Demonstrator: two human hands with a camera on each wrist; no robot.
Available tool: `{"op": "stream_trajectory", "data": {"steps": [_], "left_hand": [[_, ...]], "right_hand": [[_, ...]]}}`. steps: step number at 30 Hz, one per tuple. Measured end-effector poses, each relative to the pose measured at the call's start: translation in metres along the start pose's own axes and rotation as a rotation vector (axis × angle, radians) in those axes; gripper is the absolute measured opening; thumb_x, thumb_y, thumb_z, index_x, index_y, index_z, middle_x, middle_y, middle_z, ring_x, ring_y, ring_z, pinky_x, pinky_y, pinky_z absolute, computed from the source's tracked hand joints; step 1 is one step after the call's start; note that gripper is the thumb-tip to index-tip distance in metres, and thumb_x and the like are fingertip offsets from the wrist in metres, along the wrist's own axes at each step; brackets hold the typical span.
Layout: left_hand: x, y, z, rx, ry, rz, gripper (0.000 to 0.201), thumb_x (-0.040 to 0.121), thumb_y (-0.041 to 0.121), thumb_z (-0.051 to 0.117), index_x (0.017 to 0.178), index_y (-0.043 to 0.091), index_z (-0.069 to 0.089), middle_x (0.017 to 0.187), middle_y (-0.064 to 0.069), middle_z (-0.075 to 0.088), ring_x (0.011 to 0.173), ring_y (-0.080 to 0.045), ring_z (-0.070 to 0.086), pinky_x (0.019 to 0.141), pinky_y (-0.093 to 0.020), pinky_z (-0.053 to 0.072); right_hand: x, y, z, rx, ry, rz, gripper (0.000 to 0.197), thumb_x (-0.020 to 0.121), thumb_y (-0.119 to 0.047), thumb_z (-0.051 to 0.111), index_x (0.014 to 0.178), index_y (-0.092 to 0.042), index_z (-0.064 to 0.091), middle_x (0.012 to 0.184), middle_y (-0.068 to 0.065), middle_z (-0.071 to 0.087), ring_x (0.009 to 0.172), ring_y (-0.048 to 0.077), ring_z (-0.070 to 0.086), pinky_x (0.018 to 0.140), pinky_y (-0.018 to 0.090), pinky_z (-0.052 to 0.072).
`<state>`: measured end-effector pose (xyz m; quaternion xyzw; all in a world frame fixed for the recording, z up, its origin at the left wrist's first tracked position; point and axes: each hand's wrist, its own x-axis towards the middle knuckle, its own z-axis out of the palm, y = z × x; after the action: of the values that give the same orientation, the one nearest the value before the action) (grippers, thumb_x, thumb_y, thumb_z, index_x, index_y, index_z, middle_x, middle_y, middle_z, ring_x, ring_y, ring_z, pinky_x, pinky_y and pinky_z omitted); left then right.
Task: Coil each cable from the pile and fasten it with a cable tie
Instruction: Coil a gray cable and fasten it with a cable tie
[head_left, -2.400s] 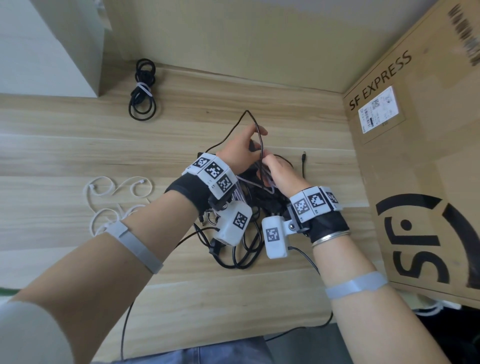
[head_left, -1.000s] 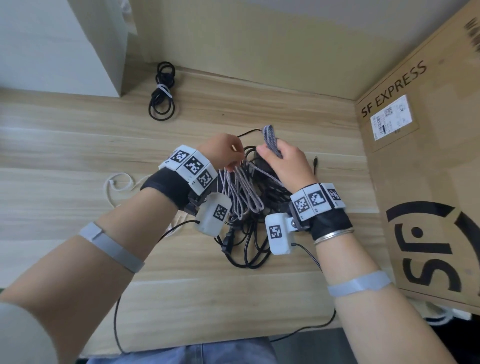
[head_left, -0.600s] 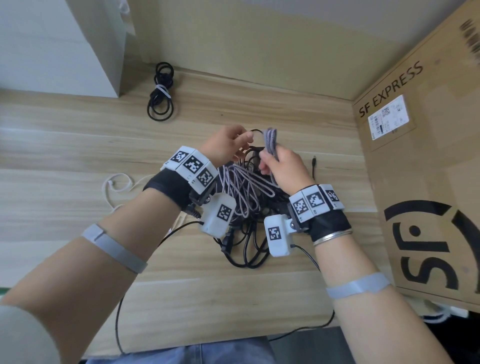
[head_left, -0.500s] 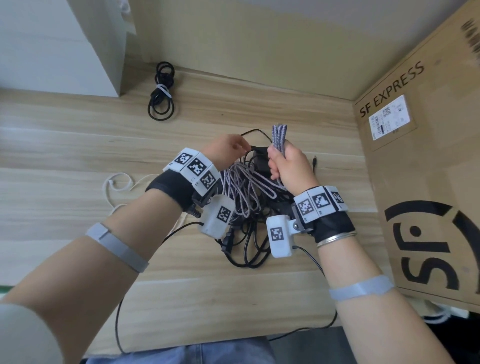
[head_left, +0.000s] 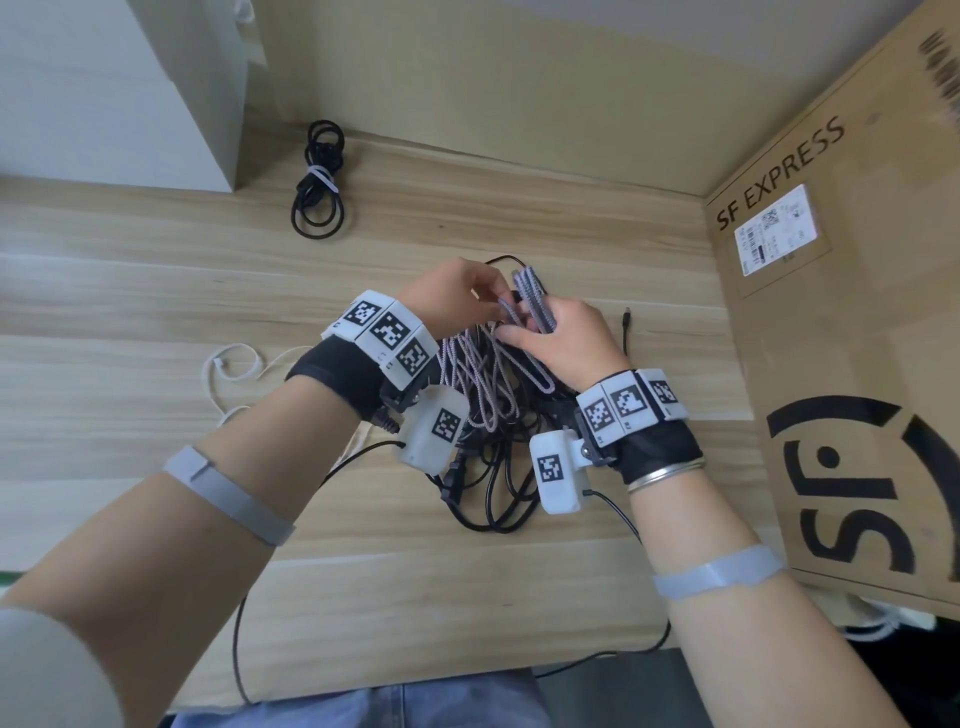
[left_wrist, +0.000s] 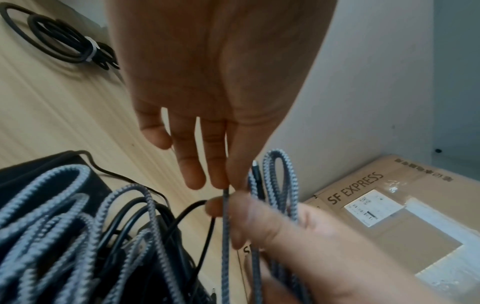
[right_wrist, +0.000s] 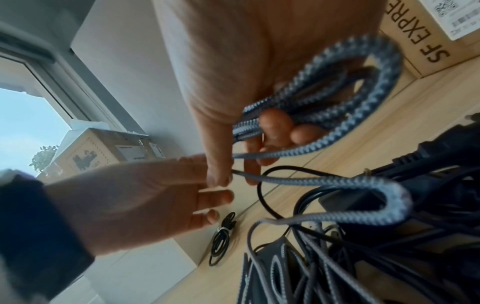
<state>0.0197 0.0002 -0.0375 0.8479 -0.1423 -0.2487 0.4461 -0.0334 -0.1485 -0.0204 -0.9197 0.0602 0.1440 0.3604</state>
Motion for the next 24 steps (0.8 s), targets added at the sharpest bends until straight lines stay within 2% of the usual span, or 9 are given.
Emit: {"op": "stream_trajectory", "data": {"steps": [3, 5, 7, 9, 12, 15, 17, 21, 24], "left_hand": [[-0.001, 0.002, 0.0, -0.025, 0.007, 0.011, 0.011, 0.085, 0.012, 0.062, 0.081, 0.023, 0.059, 0.073, 0.014, 0.056, 0.062, -0.003, 0.049, 0.062, -0.019, 0.04], [-0.003, 0.001, 0.001, -0.053, 0.041, 0.02, 0.018, 0.084, 0.011, 0.064, 0.097, 0.022, 0.058, 0.078, 0.013, 0.054, 0.063, -0.006, 0.05, 0.064, -0.02, 0.041], [-0.004, -0.003, 0.002, -0.012, 0.063, -0.018, 0.039, 0.083, 0.013, 0.064, 0.119, 0.022, 0.051, 0.091, 0.009, 0.051, 0.074, -0.012, 0.051, 0.072, -0.024, 0.044], [-0.004, -0.008, 0.003, 0.103, 0.037, -0.112, 0.045, 0.087, 0.019, 0.061, 0.129, 0.021, 0.046, 0.105, 0.004, 0.05, 0.089, -0.016, 0.053, 0.078, -0.026, 0.044], [-0.004, -0.015, 0.005, 0.159, -0.016, -0.2, 0.031, 0.089, 0.019, 0.058, 0.12, 0.017, 0.056, 0.111, -0.005, 0.062, 0.096, -0.02, 0.06, 0.082, -0.03, 0.048], [-0.003, -0.016, 0.006, 0.054, 0.038, -0.184, 0.011, 0.088, 0.009, 0.056, 0.092, 0.016, 0.062, 0.09, -0.006, 0.069, 0.079, -0.019, 0.065, 0.081, -0.034, 0.054], [-0.001, -0.014, 0.004, -0.094, 0.056, -0.151, 0.016, 0.089, 0.006, 0.055, 0.08, 0.019, 0.057, 0.075, -0.002, 0.066, 0.065, -0.011, 0.063, 0.076, -0.034, 0.054], [-0.004, -0.001, -0.006, -0.421, 0.029, -0.069, 0.013, 0.088, 0.005, 0.059, 0.077, 0.013, 0.056, 0.07, -0.003, 0.064, 0.057, -0.005, 0.063, 0.064, -0.021, 0.055], [-0.006, 0.006, -0.008, -0.599, 0.022, -0.033, 0.011, 0.087, 0.005, 0.059, 0.078, 0.011, 0.057, 0.074, -0.004, 0.064, 0.057, -0.004, 0.064, 0.061, -0.014, 0.054]], "right_hand": [[0.0, 0.0, 0.002, -0.068, -0.022, 0.044, 0.016, 0.079, -0.032, 0.072, 0.08, -0.018, 0.065, 0.077, 0.0, 0.063, 0.077, 0.018, 0.057, 0.067, 0.027, 0.039], [0.002, 0.003, 0.001, -0.078, 0.014, 0.072, 0.023, 0.082, -0.034, 0.068, 0.076, -0.012, 0.064, 0.074, 0.004, 0.062, 0.075, 0.022, 0.057, 0.065, 0.028, 0.037], [0.003, 0.003, -0.001, -0.088, 0.047, 0.081, 0.025, 0.087, -0.035, 0.061, 0.077, -0.013, 0.065, 0.076, 0.002, 0.064, 0.076, 0.021, 0.058, 0.065, 0.026, 0.035], [0.003, 0.002, -0.002, -0.088, 0.057, 0.078, 0.026, 0.092, -0.035, 0.054, 0.077, -0.015, 0.064, 0.079, 0.001, 0.063, 0.077, 0.019, 0.055, 0.067, 0.023, 0.032], [0.001, 0.0, -0.002, -0.071, 0.027, 0.076, 0.028, 0.095, -0.033, 0.048, 0.078, -0.014, 0.057, 0.086, 0.002, 0.058, 0.082, 0.018, 0.052, 0.072, 0.023, 0.03], [0.001, -0.001, 0.0, -0.079, -0.017, 0.079, 0.027, 0.097, -0.033, 0.045, 0.085, -0.011, 0.055, 0.093, 0.004, 0.056, 0.09, 0.021, 0.052, 0.073, 0.024, 0.03], [-0.001, -0.003, 0.001, -0.084, -0.042, 0.078, 0.031, 0.097, -0.037, 0.045, 0.09, -0.01, 0.059, 0.096, 0.006, 0.061, 0.092, 0.023, 0.054, 0.072, 0.025, 0.031], [-0.004, -0.006, 0.005, -0.033, -0.062, 0.093, 0.023, 0.086, -0.042, 0.061, 0.081, -0.023, 0.05, 0.086, -0.003, 0.062, 0.08, 0.015, 0.055, 0.063, 0.025, 0.032], [-0.005, -0.007, 0.007, -0.062, -0.043, 0.057, 0.03, 0.083, -0.031, 0.068, 0.105, -0.02, 0.05, 0.081, -0.009, 0.061, 0.07, 0.001, 0.053, 0.06, 0.016, 0.035]]}}
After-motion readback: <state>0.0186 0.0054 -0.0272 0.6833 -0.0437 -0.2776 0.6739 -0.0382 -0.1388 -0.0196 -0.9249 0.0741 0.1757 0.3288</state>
